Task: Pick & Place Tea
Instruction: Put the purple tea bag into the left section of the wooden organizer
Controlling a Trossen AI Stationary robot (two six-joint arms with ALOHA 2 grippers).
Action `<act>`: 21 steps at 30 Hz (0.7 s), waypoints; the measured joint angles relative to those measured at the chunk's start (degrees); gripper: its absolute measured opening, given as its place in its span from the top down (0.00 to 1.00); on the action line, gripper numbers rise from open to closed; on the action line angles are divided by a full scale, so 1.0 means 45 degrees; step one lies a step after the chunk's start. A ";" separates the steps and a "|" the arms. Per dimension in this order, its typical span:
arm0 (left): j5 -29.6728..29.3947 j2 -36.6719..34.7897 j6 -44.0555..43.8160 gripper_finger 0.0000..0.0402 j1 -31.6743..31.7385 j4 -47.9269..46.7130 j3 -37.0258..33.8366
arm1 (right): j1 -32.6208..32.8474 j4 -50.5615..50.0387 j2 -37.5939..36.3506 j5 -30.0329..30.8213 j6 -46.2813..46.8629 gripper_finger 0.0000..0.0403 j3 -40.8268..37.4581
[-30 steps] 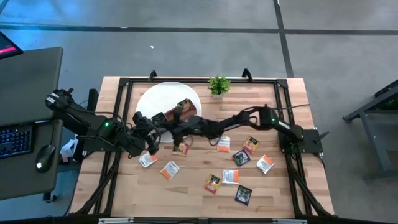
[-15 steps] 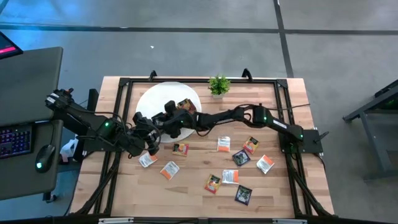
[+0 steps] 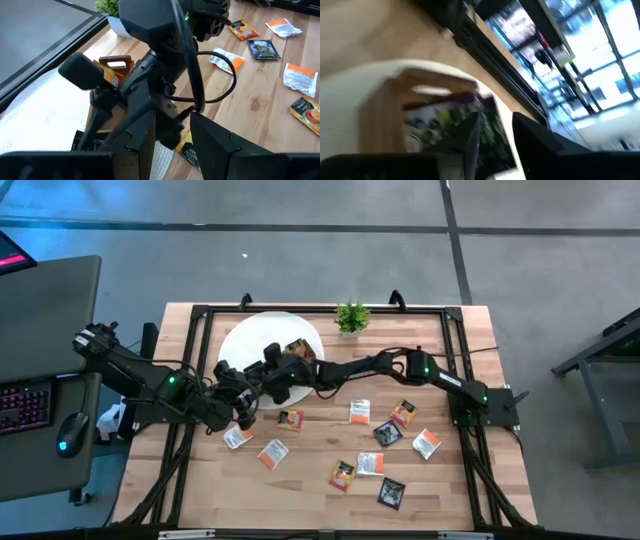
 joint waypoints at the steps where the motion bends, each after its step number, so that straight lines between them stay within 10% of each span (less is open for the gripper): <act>1: 0.0007 0.0000 0.0000 0.69 0.0002 0.0000 0.0000 | 0.0072 -0.0205 -0.0060 0.0484 0.0046 0.70 0.0000; 21: -0.0003 -0.0005 0.0102 0.69 0.0000 0.0001 -0.0005 | 0.2138 -1.6990 -0.7407 0.6523 0.3534 0.73 0.0015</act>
